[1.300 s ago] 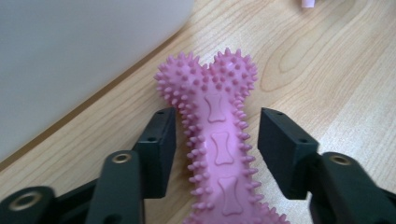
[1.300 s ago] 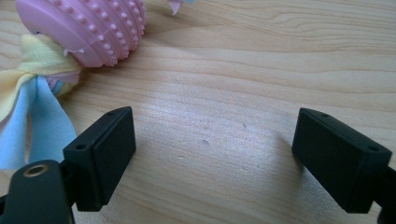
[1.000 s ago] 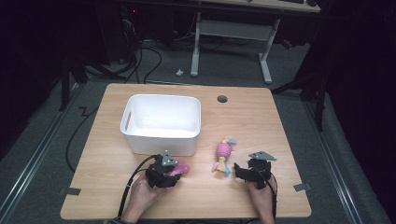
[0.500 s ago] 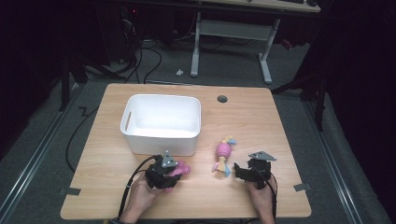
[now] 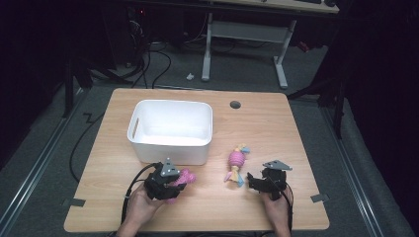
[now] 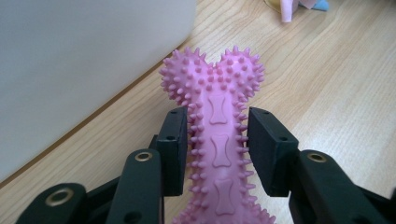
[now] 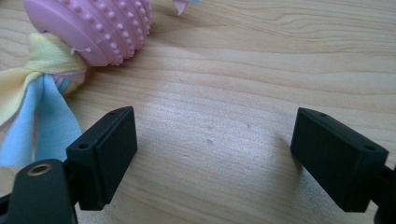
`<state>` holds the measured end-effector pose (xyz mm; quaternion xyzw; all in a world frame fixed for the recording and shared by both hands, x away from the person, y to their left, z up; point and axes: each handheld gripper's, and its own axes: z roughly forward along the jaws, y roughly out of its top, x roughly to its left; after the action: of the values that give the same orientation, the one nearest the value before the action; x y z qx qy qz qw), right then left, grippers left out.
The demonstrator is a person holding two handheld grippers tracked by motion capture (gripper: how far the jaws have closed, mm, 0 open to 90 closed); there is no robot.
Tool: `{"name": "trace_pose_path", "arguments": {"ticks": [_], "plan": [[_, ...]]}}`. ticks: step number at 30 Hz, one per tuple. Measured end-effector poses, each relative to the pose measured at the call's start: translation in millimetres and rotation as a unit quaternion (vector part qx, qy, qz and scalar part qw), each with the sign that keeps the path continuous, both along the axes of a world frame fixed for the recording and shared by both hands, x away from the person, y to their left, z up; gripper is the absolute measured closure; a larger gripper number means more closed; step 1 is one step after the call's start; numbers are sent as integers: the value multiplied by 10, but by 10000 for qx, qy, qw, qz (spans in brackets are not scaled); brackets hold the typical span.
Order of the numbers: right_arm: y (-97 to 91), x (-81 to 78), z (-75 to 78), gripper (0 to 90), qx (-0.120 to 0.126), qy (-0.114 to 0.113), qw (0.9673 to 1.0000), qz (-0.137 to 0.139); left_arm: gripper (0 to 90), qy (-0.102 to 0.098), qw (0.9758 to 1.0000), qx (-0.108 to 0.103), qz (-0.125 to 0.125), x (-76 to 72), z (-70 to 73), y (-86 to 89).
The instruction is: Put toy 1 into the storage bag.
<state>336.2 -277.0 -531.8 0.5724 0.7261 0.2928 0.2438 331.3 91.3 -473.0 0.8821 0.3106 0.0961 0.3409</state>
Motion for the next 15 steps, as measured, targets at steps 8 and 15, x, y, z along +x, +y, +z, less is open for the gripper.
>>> {"name": "trace_pose_path", "arguments": {"ticks": [8,15], "plan": [[5,-2,-1,147,1,-7,10000,23,593,-79,9996,-255,13,-28,319,186],[6,-2,-1,147,-6,-13,10000,43,594,-165,9988,-444,86,-36,542,329]]}}
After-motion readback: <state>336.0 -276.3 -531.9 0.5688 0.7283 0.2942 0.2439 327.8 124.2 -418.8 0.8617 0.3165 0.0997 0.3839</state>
